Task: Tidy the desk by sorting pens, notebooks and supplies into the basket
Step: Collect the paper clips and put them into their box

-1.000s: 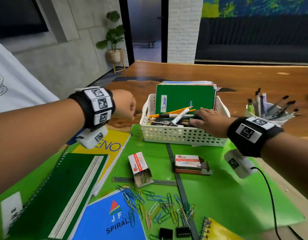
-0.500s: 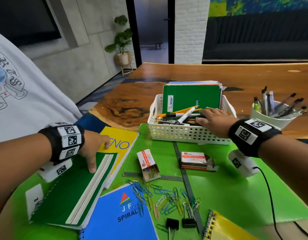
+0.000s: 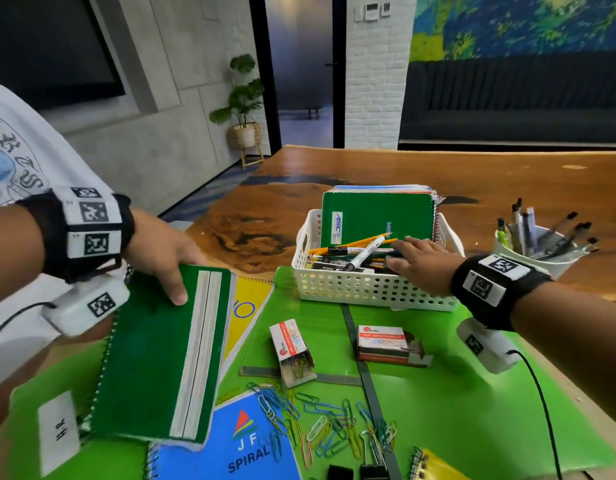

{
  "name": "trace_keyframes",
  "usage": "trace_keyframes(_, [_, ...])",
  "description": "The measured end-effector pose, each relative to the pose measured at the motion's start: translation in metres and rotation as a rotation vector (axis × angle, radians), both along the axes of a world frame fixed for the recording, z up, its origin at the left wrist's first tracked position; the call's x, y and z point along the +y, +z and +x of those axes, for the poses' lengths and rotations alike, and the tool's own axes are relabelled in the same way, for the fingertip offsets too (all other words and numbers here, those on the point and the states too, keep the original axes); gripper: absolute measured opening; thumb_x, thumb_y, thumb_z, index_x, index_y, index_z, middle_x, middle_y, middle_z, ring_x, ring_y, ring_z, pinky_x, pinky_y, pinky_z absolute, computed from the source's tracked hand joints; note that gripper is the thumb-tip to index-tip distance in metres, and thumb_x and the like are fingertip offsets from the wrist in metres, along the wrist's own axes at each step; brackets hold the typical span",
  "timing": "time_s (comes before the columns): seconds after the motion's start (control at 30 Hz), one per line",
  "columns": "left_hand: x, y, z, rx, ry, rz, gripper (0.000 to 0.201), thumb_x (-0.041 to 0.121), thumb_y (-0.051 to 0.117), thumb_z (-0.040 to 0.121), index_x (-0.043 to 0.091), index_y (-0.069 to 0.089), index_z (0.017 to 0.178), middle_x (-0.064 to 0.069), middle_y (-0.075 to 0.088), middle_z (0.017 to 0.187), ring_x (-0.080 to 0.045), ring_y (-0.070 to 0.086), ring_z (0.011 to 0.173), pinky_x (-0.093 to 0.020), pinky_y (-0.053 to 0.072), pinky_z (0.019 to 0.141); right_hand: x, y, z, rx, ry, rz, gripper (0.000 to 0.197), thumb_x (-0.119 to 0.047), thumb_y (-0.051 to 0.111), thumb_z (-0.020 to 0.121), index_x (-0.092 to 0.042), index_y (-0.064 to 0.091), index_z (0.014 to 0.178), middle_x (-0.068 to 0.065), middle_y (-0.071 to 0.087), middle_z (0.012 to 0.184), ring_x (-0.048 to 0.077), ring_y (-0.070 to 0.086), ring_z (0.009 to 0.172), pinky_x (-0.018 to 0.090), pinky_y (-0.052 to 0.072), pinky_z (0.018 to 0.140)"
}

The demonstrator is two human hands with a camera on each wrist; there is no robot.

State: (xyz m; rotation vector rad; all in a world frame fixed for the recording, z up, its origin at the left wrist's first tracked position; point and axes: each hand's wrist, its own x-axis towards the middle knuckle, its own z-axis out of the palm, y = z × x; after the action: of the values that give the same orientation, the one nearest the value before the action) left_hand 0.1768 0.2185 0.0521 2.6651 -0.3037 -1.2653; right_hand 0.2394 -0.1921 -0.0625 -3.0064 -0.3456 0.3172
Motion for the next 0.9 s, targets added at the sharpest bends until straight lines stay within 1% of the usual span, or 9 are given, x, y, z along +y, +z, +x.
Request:
trace_keyframes(0.07, [-0.008,0.035,0.004,0.058,0.100,-0.133,0.033,0.006,0.080,0.078,0.008,0.070,0.109,-0.016,0.075,0.107,-0.026,0.074,0.091,-0.035,0.059,0.078,0.000,0.014,0.003,0.064,0.037,-0.043,0.064,-0.061,0.029,0.102,-0.022,0.028,0.153,0.013,0.024,0.163,0.032,0.029,0.147,0.047,0.026,0.119])
trace_keyframes(0.17, [-0.019,0.078,0.013,-0.056,0.301,-0.358,0.055,0.013,0.093,0.053,0.005,0.074,0.104,-0.025,0.072,0.107,-0.036,0.074,0.089,-0.041,0.062,0.073,-0.001,0.048,0.015,0.014,0.052,-0.150,0.066,-0.064,0.048,0.095,-0.018,0.045,0.142,0.014,0.053,0.141,0.032,0.057,0.122,0.039,0.047,0.101])
trace_keyframes(0.27, [-0.031,0.107,0.028,-0.277,0.386,-0.515,0.050,0.000,0.072,0.069,0.006,0.068,0.119,-0.021,0.071,0.115,-0.037,0.070,0.103,-0.045,0.058,0.085,0.001,0.082,0.036,-0.129,0.011,-0.203,0.069,-0.060,0.054,0.094,-0.017,0.044,0.146,0.014,0.053,0.142,0.032,0.056,0.123,0.036,0.047,0.097])
trace_keyframes(0.37, [-0.042,0.116,0.051,-0.510,0.471,-0.624,0.044,-0.008,0.049,0.091,0.015,0.063,0.126,-0.007,0.071,0.122,-0.028,0.068,0.110,-0.040,0.058,0.087,0.003,0.093,0.063,-0.196,-0.055,-0.202,0.080,-0.060,0.062,0.089,-0.019,0.035,0.152,0.012,0.042,0.152,0.034,0.049,0.131,0.041,0.044,0.103])
trace_keyframes(0.43, [-0.052,0.112,0.071,-0.681,0.551,-0.684,0.043,-0.009,0.042,0.098,0.016,0.060,0.128,-0.007,0.067,0.127,-0.029,0.065,0.111,-0.045,0.055,0.090,0.005,0.091,0.078,-0.193,-0.097,-0.213,0.090,-0.059,0.066,0.087,-0.017,0.025,0.156,0.010,0.030,0.160,0.034,0.039,0.141,0.042,0.038,0.110])
trace_keyframes(0.53, [-0.067,0.092,0.103,-0.888,0.702,-0.786,0.039,-0.009,0.040,0.100,0.020,0.061,0.115,-0.007,0.065,0.119,-0.026,0.063,0.099,-0.049,0.049,0.095,0.005,0.083,0.095,-0.184,-0.134,-0.211,0.095,-0.053,0.068,0.088,-0.013,0.017,0.157,0.008,0.021,0.164,0.032,0.026,0.149,0.040,0.027,0.118])
trace_keyframes(0.67, [-0.075,0.050,0.148,-1.160,0.783,-0.703,0.035,-0.002,0.052,0.091,0.020,0.066,0.115,-0.007,0.068,0.112,-0.026,0.064,0.102,-0.040,0.052,0.096,0.001,0.070,0.108,-0.115,-0.163,-0.191,0.099,-0.045,0.078,0.081,-0.018,0.020,0.156,0.012,0.039,0.153,0.036,0.046,0.133,0.043,0.045,0.105])
trace_keyframes(0.77, [-0.087,0.016,0.175,-1.198,0.850,-0.653,0.030,0.008,0.053,0.090,0.017,0.064,0.117,-0.004,0.066,0.110,-0.025,0.062,0.098,-0.033,0.051,0.088,-0.001,0.067,0.108,-0.173,-0.167,-0.246,0.088,-0.052,0.075,0.079,-0.031,0.030,0.151,0.012,0.037,0.141,0.038,0.040,0.129,0.049,0.046,0.103])
trace_keyframes(0.9, [-0.119,-0.010,0.191,-1.141,0.859,-0.720,0.042,0.006,0.050,0.093,0.011,0.051,0.135,-0.004,0.060,0.115,-0.022,0.054,0.095,-0.031,0.047,0.083,-0.008,0.064,0.109,-0.177,-0.159,-0.229,0.076,-0.049,0.073,0.083,-0.034,0.038,0.148,0.011,0.035,0.142,0.036,0.035,0.131,0.046,0.042,0.102])
